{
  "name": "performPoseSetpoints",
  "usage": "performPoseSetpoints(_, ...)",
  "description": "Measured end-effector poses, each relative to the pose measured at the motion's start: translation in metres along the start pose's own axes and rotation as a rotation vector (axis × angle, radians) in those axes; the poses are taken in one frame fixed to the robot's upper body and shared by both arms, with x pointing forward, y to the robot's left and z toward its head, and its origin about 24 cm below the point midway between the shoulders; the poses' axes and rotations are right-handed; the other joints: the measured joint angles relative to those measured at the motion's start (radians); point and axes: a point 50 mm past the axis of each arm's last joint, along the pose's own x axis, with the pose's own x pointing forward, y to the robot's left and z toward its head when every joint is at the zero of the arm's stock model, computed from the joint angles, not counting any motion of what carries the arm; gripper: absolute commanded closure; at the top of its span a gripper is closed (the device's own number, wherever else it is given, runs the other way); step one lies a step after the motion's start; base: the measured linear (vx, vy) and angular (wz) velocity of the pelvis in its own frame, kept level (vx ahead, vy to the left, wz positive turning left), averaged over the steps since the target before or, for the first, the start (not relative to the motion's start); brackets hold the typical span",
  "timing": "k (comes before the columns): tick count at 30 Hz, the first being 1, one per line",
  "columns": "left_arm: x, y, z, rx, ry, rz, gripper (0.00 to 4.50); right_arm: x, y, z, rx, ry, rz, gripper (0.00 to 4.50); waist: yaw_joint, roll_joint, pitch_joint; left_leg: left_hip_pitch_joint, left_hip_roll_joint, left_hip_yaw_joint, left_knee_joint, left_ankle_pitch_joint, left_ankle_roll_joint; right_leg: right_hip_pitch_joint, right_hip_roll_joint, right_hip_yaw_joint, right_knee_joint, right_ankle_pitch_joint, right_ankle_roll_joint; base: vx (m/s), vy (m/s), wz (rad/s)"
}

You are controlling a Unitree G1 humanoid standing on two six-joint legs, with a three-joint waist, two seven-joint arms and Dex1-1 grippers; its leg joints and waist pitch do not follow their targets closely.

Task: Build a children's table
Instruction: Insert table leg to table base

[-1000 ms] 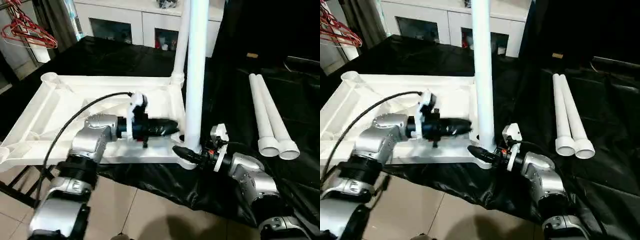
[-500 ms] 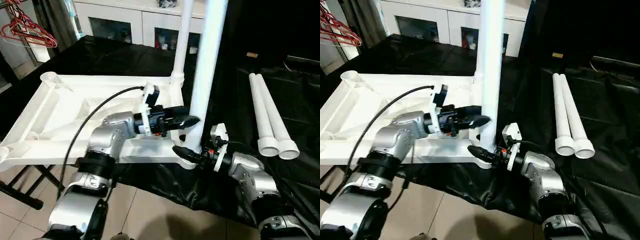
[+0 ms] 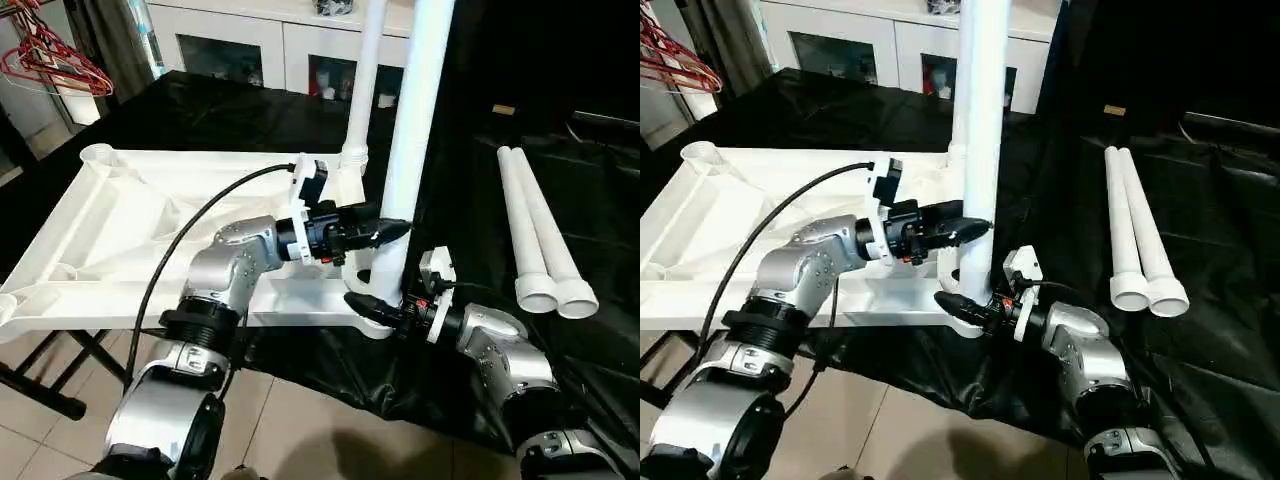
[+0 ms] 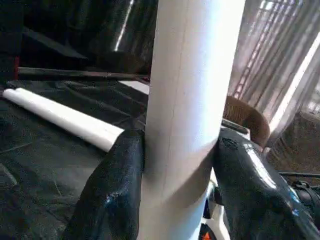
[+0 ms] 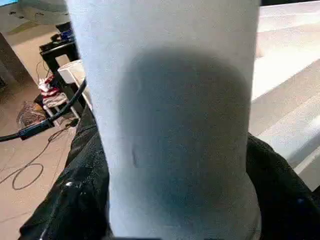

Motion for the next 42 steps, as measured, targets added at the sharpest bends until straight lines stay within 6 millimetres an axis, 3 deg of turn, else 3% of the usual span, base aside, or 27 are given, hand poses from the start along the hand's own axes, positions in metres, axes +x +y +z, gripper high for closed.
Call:
performPoseSetpoints(6, 0.002, 0.001, -0.001, -0.020, -0.019, 0.032, 2.62, 0.001, -0.002, 0.002, -0.008, -0.004, -0.019, 1.70, 0.000, 0.000, 0.000, 0.000, 0.000, 0.000, 0.000, 0.000, 0.000, 0.000, 0.000, 0.000, 0.000, 0.000, 0.000, 0.000, 0.000, 0.00)
performPoseSetpoints(8, 0.003, 0.002, -0.001, -0.025, -0.026, 0.048, 2.62, 0.001, -0.003, 0.003, -0.005, -0.010, -0.028, 1.05, -0.001, 0.000, 0.000, 0.000, 0.000, 0.000, 0.001, 0.000, 0.000, 0.000, 0.000, 0.000, 0.000, 0.000, 0.000, 0.000, 0.000, 0.00)
performPoseSetpoints(12, 0.003, 0.005, 0.001, -0.006, -0.020, 0.136, 2.65, 0.000, -0.003, 0.011, 0.040, -0.032, -0.028, 0.78, 0.001, 0.000, 0.000, 0.000, 0.000, -0.001, 0.002, 0.000, 0.000, -0.001, 0.000, 0.000, 0.001, 0.000, 0.000, 0.000, 0.000, 0.00)
performPoseSetpoints(15, 0.005, 0.007, 0.004, 0.002, -0.020, 0.193, 2.66, -0.002, -0.003, 0.028, 0.010, -0.084, -0.024, 0.61, 0.002, -0.002, 0.001, 0.000, 0.000, -0.001, 0.003, 0.000, 0.000, -0.001, 0.000, 0.000, 0.001, 0.000, 0.000, 0.000, 0.000, 0.00)
performPoseSetpoints(24, 0.004, 0.015, 0.015, -0.046, -0.013, 0.382, 2.67, -0.004, -0.008, 0.053, 0.027, -0.074, -0.083, 0.61, -0.001, -0.011, 0.007, -0.001, 0.000, -0.001, 0.003, 0.000, 0.000, -0.002, 0.000, 0.000, 0.002, 0.000, 0.000, 0.000, 0.000, 0.00)
performPoseSetpoints(27, 0.004, 0.015, 0.019, -0.028, -0.012, 0.412, 2.67, 0.003, -0.008, 0.050, -0.018, 0.049, -0.126, 0.61, -0.002, -0.015, 0.009, -0.001, 0.000, -0.001, 0.003, 0.000, 0.000, -0.003, 0.000, 0.000, 0.002, 0.000, 0.000, 0.000, 0.000, 0.00)
performPoseSetpoints(35, 0.006, 0.013, 0.024, -0.007, 0.008, 0.438, 2.67, 0.029, -0.003, 0.057, -0.086, 0.103, -0.219, 0.61, -0.003, -0.019, 0.012, -0.005, 0.000, -0.001, 0.005, 0.000, 0.000, -0.007, 0.000, 0.001, 0.005, 0.000, 0.000, 0.000, 0.000, 0.00)
performPoseSetpoints(36, 0.007, 0.012, 0.024, -0.003, 0.011, 0.439, 2.67, 0.034, -0.003, 0.059, -0.089, 0.099, -0.241, 0.88, -0.003, -0.019, 0.012, -0.006, 0.000, -0.001, 0.005, 0.000, 0.000, -0.007, 0.000, 0.001, 0.005, 0.000, 0.000, 0.000, 0.000, 0.00)
performPoseSetpoints(42, 0.009, 0.011, 0.027, 0.011, 0.015, 0.445, 2.67, 0.038, -0.003, 0.061, -0.099, 0.097, -0.284, 1.33, -0.001, -0.020, 0.013, -0.008, 0.000, -0.001, 0.008, 0.000, 0.001, -0.009, 0.000, 0.002, 0.007, 0.001, 0.001, 0.000, 0.000, 0.00)
